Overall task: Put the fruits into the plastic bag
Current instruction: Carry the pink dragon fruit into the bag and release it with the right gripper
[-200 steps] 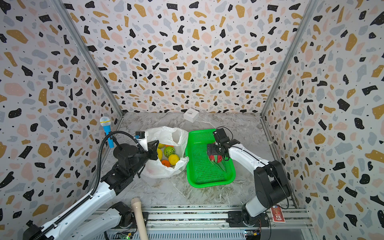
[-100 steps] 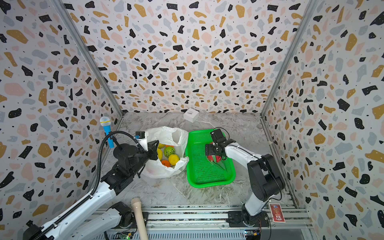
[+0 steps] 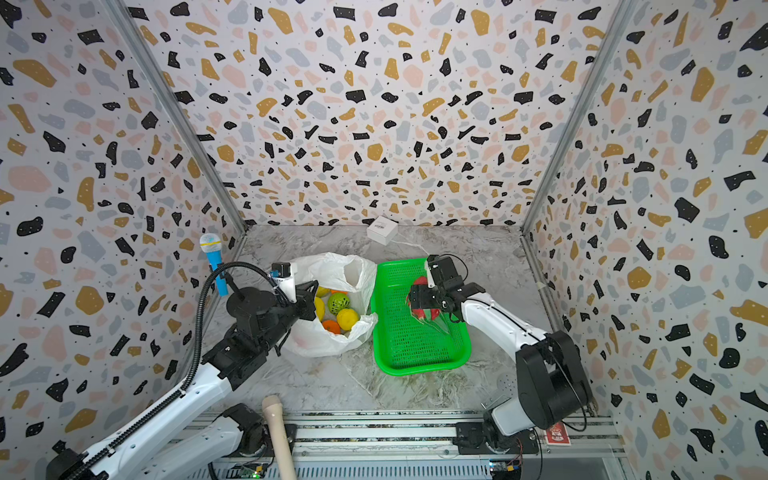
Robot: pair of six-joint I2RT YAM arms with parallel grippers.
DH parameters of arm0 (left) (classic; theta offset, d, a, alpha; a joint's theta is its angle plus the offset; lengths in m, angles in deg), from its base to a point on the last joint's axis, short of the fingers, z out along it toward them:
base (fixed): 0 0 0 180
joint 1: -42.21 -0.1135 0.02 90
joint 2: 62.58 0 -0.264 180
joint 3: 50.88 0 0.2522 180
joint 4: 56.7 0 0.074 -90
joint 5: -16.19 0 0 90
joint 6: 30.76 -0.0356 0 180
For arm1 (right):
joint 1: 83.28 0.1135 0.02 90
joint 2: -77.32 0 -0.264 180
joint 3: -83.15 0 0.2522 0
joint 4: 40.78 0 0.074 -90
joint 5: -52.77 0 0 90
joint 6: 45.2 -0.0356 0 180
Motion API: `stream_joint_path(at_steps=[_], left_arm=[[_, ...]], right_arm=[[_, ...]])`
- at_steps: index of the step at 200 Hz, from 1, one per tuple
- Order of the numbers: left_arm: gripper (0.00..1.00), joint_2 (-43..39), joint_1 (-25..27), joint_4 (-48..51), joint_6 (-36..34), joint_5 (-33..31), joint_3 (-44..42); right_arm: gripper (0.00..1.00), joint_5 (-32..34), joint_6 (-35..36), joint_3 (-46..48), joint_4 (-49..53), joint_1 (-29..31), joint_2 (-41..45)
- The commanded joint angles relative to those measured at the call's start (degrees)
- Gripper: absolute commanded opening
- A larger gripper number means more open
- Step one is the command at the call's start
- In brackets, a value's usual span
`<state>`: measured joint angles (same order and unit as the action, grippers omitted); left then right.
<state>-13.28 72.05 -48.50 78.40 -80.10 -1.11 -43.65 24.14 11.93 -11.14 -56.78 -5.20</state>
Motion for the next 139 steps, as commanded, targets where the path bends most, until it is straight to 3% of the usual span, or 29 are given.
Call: stream_joint_path(at_steps=[1,40,95,139], left_arm=[[0.00,-0.11,-0.14,-1.88,-0.52,1.17,0.24],[0.00,-0.21,-0.14,-1.67,-0.44,2.34,0.47],[0.00,-0.80,-0.13,-0.73,-0.52,2.68,0.03],[0.00,-0.98,-0.13,-0.85,0.00,3.97,-0.67]], right_arm=[[0.51,-6.71,3.26,-4.90,-3.75,1.26,4.75],[0.52,-13.37,8.24,-7.89,-6.89,9.05,6.38],[0.53,-19.98,11.82,-12.42,-9.64,19.57,-1.74],[0.53,-26.76,10.24,-15.61,-11.98,21.22,-9.35]])
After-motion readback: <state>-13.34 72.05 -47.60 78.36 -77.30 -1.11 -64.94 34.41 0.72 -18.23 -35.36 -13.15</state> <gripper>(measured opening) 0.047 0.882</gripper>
